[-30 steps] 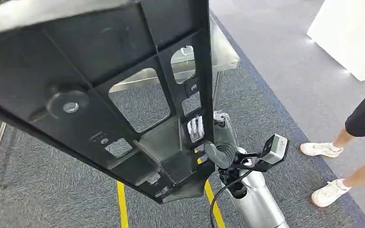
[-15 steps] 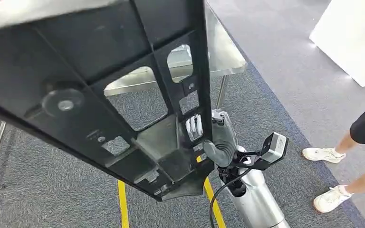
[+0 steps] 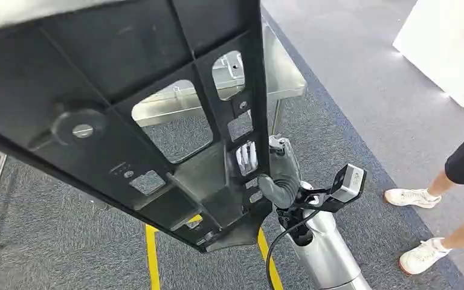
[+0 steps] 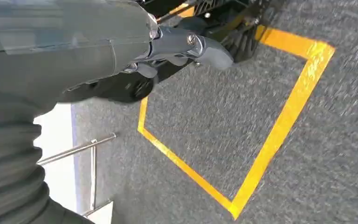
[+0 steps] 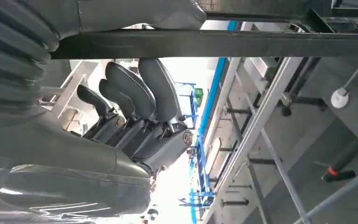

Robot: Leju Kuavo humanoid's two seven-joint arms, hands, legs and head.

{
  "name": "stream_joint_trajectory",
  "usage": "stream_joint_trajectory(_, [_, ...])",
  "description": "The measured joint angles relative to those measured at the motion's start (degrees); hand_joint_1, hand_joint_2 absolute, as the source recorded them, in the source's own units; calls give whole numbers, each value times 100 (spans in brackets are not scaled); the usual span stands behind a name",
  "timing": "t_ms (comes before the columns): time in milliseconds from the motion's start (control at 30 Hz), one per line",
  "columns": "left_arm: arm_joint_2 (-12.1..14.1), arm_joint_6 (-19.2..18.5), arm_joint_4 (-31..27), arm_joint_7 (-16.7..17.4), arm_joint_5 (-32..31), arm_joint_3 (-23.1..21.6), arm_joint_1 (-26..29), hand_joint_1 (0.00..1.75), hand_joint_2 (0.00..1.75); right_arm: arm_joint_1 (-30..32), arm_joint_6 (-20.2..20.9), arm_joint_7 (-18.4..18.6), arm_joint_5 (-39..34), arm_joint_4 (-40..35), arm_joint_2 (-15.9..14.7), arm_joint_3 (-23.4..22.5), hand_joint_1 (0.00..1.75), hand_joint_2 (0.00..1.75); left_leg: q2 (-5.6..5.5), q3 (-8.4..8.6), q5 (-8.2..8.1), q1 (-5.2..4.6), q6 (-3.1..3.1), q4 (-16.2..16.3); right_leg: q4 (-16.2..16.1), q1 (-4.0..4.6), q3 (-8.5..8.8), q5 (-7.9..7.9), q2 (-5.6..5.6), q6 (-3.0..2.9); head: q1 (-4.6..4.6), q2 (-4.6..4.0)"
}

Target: Take the parts from the cabinet and place them on the table.

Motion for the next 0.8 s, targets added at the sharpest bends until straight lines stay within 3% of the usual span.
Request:
stream_joint_trajectory(33, [2,0,0,0,0,0,-4,0,175,-18,4,-2,0,9,0,2,175,175,94,67,-68,-74,39,-166,15,35,16,-32,-15,38,0,0])
stream_joint_trajectory(133, [2,-7,0,0,0,0,-34,0,175,-44,-11,0,4,46,2,9,175,175,5,65,-86,-91,108,-195,-22,17,29,-60,-79,126,0,0])
stream_joint_trajectory(167, [0,-9,0,0,0,0,-34,0,175,-59,-31,0,18,46,0,11,175,175,-22,94,-66,-58,146,-254,-31,43,62,-81,-106,168,0,0])
stream_joint_trajectory(200, [0,-13,0,0,0,0,-21,0,175,-69,-48,0,20,46,0,11,175,175,-39,148,-40,-19,168,-302,31,9,71,-109,-83,199,-2,0])
stream_joint_trajectory(233, [2,-13,0,-2,0,0,-15,0,175,-95,-66,0,24,46,0,13,175,175,-63,174,-46,-17,206,-316,228,9,-26,-222,-32,218,0,0])
stream_joint_trajectory(267, [2,-13,0,-9,-2,0,-21,0,175,-105,-72,0,24,46,0,13,175,175,-76,174,-60,-21,231,-315,612,-1,-237,-410,-14,226,0,0])
stream_joint_trajectory(333, [0,-17,0,-4,0,0,-29,0,175,-63,-81,0,35,48,-4,13,175,175,-132,179,-87,-25,249,-312,1536,-8,-787,-756,4,257,0,0])
stream_joint_trajectory(367, [0,-17,0,-4,0,0,-27,0,175,-39,-81,0,37,48,-4,17,175,175,-171,183,-100,-24,243,-306,1804,-9,-988,-786,8,266,0,0])
stream_joint_trajectory(400, [-2,-17,0,-4,0,0,-23,0,175,-26,-81,0,39,50,-4,17,175,175,-208,204,-117,-22,233,-300,1768,-15,-1031,-653,9,271,0,0])
stream_joint_trajectory(433, [-2,-17,0,-4,0,0,-12,0,175,-26,-81,0,39,50,-4,20,175,175,-243,237,-142,-21,220,-292,1480,-22,-939,-400,11,270,0,0])
stream_joint_trajectory(500, [-4,-20,0,-4,0,0,-10,0,175,-28,-81,0,42,50,-4,20,175,175,-312,326,-213,-18,187,-262,424,-44,-474,233,70,257,0,0])
stream_joint_trajectory(533, [-4,-24,0,-2,0,0,-13,0,175,-28,-81,0,48,52,-4,20,175,175,-330,323,-251,-33,154,-245,142,-56,-340,241,187,239,0,0])
stream_joint_trajectory(667, [-2,-39,0,0,0,0,-3,0,175,-33,-81,0,52,55,-2,28,175,175,-377,328,-298,-29,21,-275,62,-9,-312,178,185,107,0,0])
stream_joint_trajectory(700, [4,-50,0,0,0,0,-7,0,175,-35,-81,0,52,48,2,28,175,175,-348,347,-335,-31,-15,-250,5,-46,-262,188,163,57,0,0])
stream_joint_trajectory(733, [4,-55,0,0,0,0,-10,0,175,-38,-81,0,52,48,2,31,175,175,-234,316,-407,-24,-39,-111,-12,-50,-223,171,143,25,0,0])
stream_joint_trajectory(800, [4,-57,0,2,0,0,-21,0,175,-38,-79,0,50,48,2,31,175,175,-135,-140,-825,-10,-83,772,-13,-41,-181,134,98,-22,0,0])
